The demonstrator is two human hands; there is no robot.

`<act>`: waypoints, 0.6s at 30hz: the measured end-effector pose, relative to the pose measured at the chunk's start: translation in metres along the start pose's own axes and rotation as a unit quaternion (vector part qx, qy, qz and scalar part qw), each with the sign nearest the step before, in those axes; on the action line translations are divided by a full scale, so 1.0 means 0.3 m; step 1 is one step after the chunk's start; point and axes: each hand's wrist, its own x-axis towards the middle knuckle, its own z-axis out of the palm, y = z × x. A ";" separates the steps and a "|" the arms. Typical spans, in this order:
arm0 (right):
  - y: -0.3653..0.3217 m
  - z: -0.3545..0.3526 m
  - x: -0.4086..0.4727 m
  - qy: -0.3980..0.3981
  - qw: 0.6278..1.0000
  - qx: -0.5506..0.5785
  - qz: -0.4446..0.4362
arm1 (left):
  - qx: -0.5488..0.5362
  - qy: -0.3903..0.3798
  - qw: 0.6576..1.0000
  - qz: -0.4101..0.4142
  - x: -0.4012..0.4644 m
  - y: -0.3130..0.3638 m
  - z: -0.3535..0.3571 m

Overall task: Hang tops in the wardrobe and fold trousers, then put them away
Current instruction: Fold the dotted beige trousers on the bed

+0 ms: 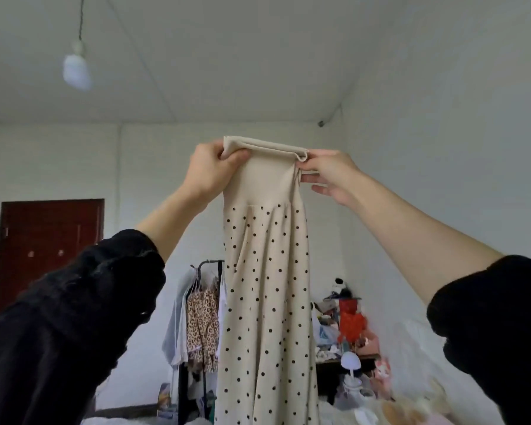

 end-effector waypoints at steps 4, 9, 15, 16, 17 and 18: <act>-0.134 0.013 0.035 0.030 0.998 0.027 -0.040 | 0.003 0.010 0.999 0.042 0.081 0.119 -0.039; -0.207 0.021 0.068 0.025 0.996 0.069 -0.056 | 0.034 -0.010 0.998 0.052 0.144 0.198 -0.105; -0.182 0.013 0.085 0.000 0.997 0.023 -0.071 | 0.048 -0.025 0.997 0.052 0.124 0.192 -0.105; -0.169 0.012 0.087 0.001 0.998 0.022 -0.062 | 0.057 -0.031 0.997 0.047 0.120 0.177 -0.111; -0.152 0.013 0.093 -0.001 0.998 0.026 -0.056 | 0.054 -0.031 0.997 0.040 0.111 0.159 -0.119; -0.135 0.020 0.090 -0.014 0.998 0.031 -0.045 | 0.045 -0.032 0.998 0.034 0.100 0.144 -0.128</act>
